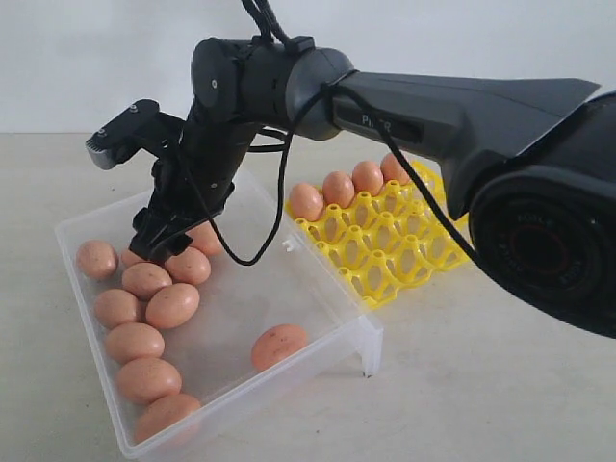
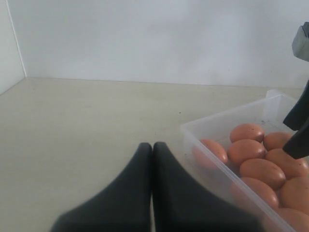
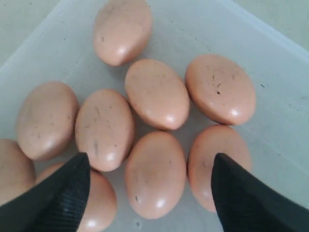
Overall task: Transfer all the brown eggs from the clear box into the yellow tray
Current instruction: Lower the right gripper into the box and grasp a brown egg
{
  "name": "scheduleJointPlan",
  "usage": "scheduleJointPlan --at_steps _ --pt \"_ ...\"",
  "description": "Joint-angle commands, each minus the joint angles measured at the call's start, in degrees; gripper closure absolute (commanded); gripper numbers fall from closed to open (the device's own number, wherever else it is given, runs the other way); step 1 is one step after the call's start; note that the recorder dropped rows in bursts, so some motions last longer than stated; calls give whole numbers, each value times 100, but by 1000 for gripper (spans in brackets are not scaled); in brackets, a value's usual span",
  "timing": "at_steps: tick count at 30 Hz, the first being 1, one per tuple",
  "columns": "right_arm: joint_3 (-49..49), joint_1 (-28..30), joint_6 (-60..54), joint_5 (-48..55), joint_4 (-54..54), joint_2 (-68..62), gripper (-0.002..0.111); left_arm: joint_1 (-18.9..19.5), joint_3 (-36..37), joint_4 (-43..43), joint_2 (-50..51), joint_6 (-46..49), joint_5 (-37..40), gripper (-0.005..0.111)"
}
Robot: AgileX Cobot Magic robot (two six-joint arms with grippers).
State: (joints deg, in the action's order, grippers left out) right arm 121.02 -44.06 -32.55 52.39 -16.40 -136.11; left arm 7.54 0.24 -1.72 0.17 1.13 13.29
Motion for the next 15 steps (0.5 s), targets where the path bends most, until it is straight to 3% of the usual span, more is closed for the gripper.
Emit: scheduleJointPlan --at_steps 1,15 --pt "26 13 -87 -14 -65 -163 41 -19 -24 -31 -17 3 0 111" --pt "26 13 -38 -249 -93 -486 41 -19 -24 -31 -17 3 0 111"
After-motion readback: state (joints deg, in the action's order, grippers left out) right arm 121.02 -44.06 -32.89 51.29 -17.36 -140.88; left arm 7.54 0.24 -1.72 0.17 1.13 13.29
